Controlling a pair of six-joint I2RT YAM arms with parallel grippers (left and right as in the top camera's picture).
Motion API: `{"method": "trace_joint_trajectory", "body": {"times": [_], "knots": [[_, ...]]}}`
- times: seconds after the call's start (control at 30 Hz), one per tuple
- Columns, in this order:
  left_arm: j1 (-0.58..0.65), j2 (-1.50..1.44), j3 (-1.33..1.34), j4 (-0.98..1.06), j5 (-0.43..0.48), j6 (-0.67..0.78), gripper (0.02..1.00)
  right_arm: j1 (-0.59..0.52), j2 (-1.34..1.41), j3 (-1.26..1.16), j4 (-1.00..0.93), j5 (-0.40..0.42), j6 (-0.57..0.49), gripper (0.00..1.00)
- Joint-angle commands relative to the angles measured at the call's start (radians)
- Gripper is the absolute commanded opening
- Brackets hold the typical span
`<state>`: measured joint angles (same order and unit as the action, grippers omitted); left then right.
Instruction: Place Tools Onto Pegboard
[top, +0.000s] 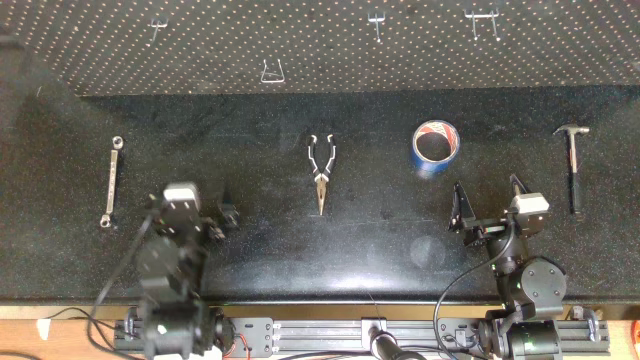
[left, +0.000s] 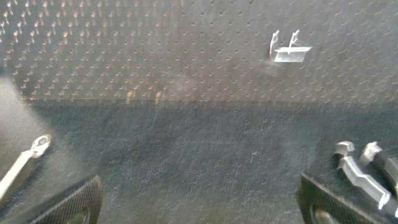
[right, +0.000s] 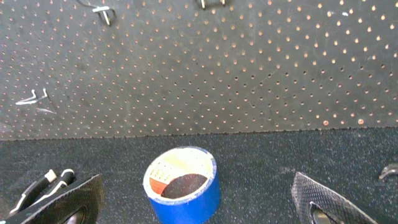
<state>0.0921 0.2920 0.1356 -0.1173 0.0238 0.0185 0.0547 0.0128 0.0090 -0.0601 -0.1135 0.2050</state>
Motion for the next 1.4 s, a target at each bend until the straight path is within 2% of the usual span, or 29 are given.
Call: {"method": "trace_joint_trajectory", "body": {"times": [0.03,0.1,0.17,0.2,0.33,0.4,0.47,0.7,0.8,1.0,1.1,1.13,1.23,1.33,1.4], "knots": [[0.242,0.546,0.552,-0.422,-0.043,0.227,0.996,0.008,-0.009,-0.005,-0.005,0.001,0.011,0.989],[0.367,0.813,0.800,-0.693,-0.074,0.335,0.993,0.008,-0.009,-0.005,-0.005,0.001,0.011,0.989],[0.454,0.974,0.890,-0.732,-0.153,0.343,0.993,0.008,-0.009,-0.005,-0.005,0.001,0.011,0.989],[0.520,1.091,0.931,-0.732,-0.151,0.428,0.993,0.008,-0.009,-0.005,-0.005,0.001,0.011,0.989],[0.549,1.397,1.039,-0.740,-0.144,0.470,0.993,0.008,-0.009,-0.005,-0.005,0.002,0.011,0.989],[0.550,1.492,1.111,-0.742,-0.097,0.498,0.993,0.008,-0.009,-0.005,-0.005,0.001,0.011,0.989],[0.550,1.541,1.176,-0.743,0.005,0.506,0.993,0.008,-0.009,-0.005,-0.005,0.001,0.011,0.989],[0.637,1.638,1.213,-0.702,0.121,0.484,0.993,0.008,-0.009,-0.005,-0.005,0.001,0.011,0.989],[0.645,1.677,1.213,-0.697,0.119,0.518,0.996,0.008,-0.009,-0.005,-0.005,0.002,0.011,0.989],[0.645,1.704,1.214,-0.698,0.108,0.679,0.993,0.008,-0.009,-0.005,-0.005,0.001,0.011,0.989],[0.645,1.719,1.214,-0.698,0.109,0.679,0.985,0.008,-0.009,-0.005,-0.005,0.001,0.011,0.989],[0.645,1.722,1.214,-0.697,0.109,0.679,0.829,0.008,-0.009,-0.005,-0.005,0.001,0.011,0.989],[0.645,1.725,1.214,-0.695,0.124,0.667,0.027,0.008,-0.009,-0.005,-0.005,0.001,0.011,0.989],[0.645,1.725,1.214,-0.691,0.214,0.667,0.029,0.008,-0.009,-0.005,-0.005,0.001,0.011,0.989],[0.645,1.703,1.214,-0.708,0.214,0.653,0.027,0.008,-0.009,-0.005,-0.005,0.001,0.011,0.989]]}}
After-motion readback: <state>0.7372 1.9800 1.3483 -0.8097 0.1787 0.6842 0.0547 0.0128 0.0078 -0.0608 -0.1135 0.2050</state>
